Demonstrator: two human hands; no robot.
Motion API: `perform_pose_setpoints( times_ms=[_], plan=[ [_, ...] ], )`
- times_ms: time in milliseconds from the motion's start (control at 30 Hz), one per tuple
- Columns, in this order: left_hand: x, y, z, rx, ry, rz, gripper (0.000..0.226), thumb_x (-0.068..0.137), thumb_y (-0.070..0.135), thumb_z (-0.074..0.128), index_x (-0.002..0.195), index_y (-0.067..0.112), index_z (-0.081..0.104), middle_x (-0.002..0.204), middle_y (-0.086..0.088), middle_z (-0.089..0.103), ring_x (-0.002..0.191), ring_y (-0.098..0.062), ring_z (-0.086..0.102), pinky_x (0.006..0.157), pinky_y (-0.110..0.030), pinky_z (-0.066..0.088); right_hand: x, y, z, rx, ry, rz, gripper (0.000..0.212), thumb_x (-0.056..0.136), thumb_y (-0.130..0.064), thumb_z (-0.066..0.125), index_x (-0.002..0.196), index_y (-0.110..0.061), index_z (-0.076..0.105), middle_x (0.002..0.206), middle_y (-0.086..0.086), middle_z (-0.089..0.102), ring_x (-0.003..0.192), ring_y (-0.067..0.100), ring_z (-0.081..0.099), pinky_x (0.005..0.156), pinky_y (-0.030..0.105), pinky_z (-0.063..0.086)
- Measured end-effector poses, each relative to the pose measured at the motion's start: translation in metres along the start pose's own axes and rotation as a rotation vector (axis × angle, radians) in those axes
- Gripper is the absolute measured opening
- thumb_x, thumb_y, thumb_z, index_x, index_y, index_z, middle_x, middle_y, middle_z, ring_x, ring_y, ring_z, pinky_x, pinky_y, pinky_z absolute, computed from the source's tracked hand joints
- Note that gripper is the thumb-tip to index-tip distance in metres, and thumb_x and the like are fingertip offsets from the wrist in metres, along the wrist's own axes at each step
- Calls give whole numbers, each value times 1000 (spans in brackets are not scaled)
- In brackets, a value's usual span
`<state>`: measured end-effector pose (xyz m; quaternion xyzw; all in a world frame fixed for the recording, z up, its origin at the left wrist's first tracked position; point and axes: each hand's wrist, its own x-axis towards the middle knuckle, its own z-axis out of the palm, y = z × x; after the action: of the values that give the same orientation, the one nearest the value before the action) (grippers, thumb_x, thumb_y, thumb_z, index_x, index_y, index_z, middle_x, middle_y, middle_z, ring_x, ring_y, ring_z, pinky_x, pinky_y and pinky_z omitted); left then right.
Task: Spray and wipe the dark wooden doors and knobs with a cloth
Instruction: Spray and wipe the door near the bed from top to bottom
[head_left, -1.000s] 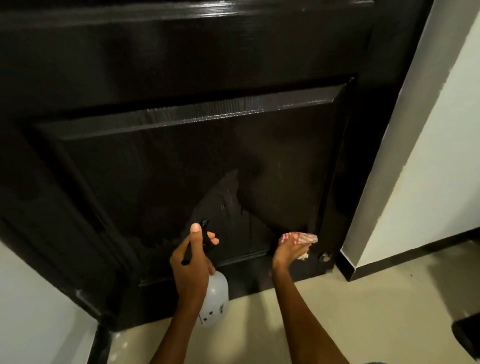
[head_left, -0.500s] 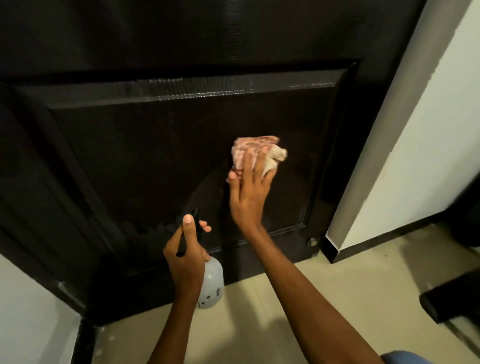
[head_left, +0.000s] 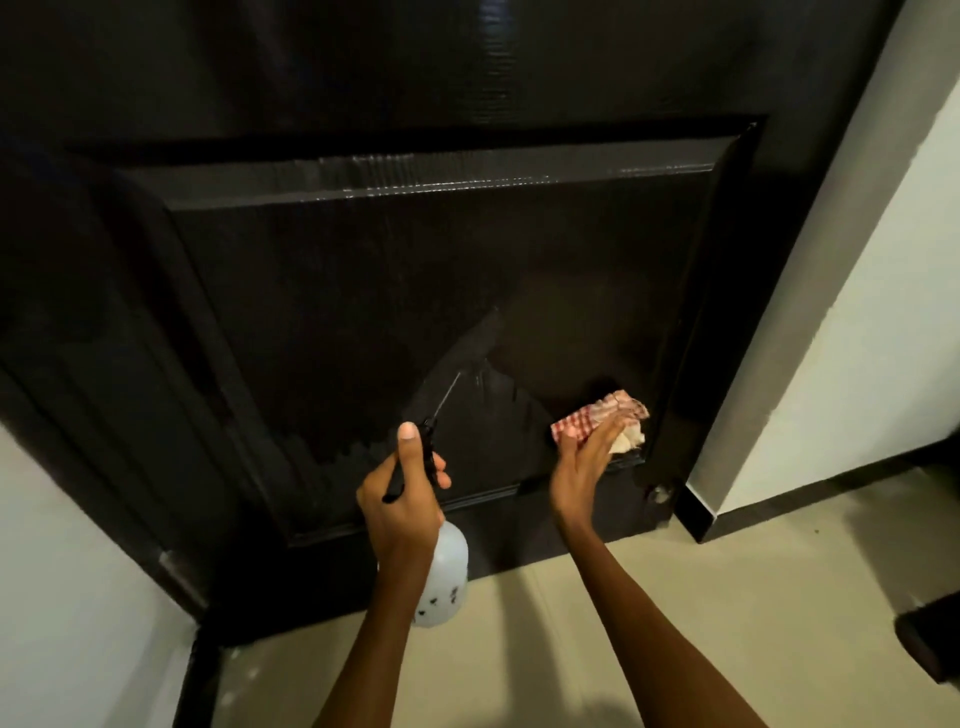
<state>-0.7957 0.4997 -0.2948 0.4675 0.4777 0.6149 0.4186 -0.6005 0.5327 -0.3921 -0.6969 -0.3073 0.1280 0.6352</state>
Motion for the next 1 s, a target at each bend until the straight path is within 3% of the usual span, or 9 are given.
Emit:
perform_pose_setpoints(
  times_ms=[100, 233, 433, 567, 667, 733, 800, 900, 1000],
  plan=[
    [1, -2, -3, 6, 58, -55, 75, 98, 71, 45, 65, 8, 66, 58, -13, 65, 36, -21, 44, 42, -30, 39, -13, -8, 9, -30, -56, -161, 68, 109, -31, 39, 158, -32, -9, 167, -9, -20, 154, 12, -18, 125, 30, -8],
    [1, -7, -19, -9, 20, -109, 68, 102, 65, 47, 73, 10, 73, 70, -11, 75, 36, -26, 41, 45, -31, 38, -36, -21, 21, -68, -183, -344, 70, 106, -38, 40, 162, -25, 1, 166, -18, -17, 155, 12, -16, 120, 18, -10],
    [3, -4, -45, 105, 46, -145, 77, 102, 63, 41, 67, -1, 66, 58, -17, 64, 37, -25, 45, 39, -27, 39, -42, -45, 43, -223, -282, -551, 73, 106, -41, 40, 157, -47, -12, 166, -20, -16, 154, 11, -19, 123, 39, -3],
    [5, -10, -68, 74, 172, -132, 65, 103, 58, 49, 73, 7, 75, 67, -9, 74, 38, -27, 45, 46, -30, 41, -46, -50, 73, -488, -195, -988, 61, 106, -42, 39, 161, -29, 16, 169, 2, 11, 155, 29, 13, 120, 54, 12],
    [4, -9, -83, 64, 213, -134, 62, 102, 59, 50, 78, 9, 76, 72, -8, 77, 39, -27, 44, 47, -30, 42, -42, -61, 88, -613, -98, -1155, 61, 101, -43, 51, 157, -31, 28, 166, -1, 19, 152, 36, 15, 118, 63, 10],
    [4, -7, -86, 61, 204, -116, 63, 101, 60, 50, 79, 8, 75, 74, -8, 77, 40, -28, 43, 46, -29, 41, -24, -75, 82, -610, 44, -1137, 62, 99, -40, 55, 156, -29, 32, 166, -1, 20, 152, 34, 17, 117, 69, 3],
    [2, -3, -85, 44, 180, -94, 65, 100, 62, 47, 80, 7, 75, 76, -9, 77, 40, -27, 43, 47, -31, 41, 0, -99, 69, -511, 222, -891, 65, 99, -42, 50, 157, -24, 28, 166, 3, 19, 151, 35, 16, 117, 67, -2],
    [0, 3, -83, 37, 146, -65, 66, 99, 63, 45, 84, 7, 75, 79, -8, 78, 42, -28, 45, 50, -34, 43, 23, -133, 53, -276, 326, -577, 66, 105, -49, 39, 159, -16, 21, 167, 14, 18, 151, 44, 16, 118, 69, 9],
    [-4, 7, -81, 14, 125, -45, 67, 95, 65, 44, 85, 7, 75, 80, -8, 78, 45, -31, 45, 51, -34, 44, 10, -134, 63, -269, 272, -660, 63, 106, -48, 38, 159, -17, 22, 166, 19, 17, 150, 47, 16, 117, 63, 12]
  ],
)
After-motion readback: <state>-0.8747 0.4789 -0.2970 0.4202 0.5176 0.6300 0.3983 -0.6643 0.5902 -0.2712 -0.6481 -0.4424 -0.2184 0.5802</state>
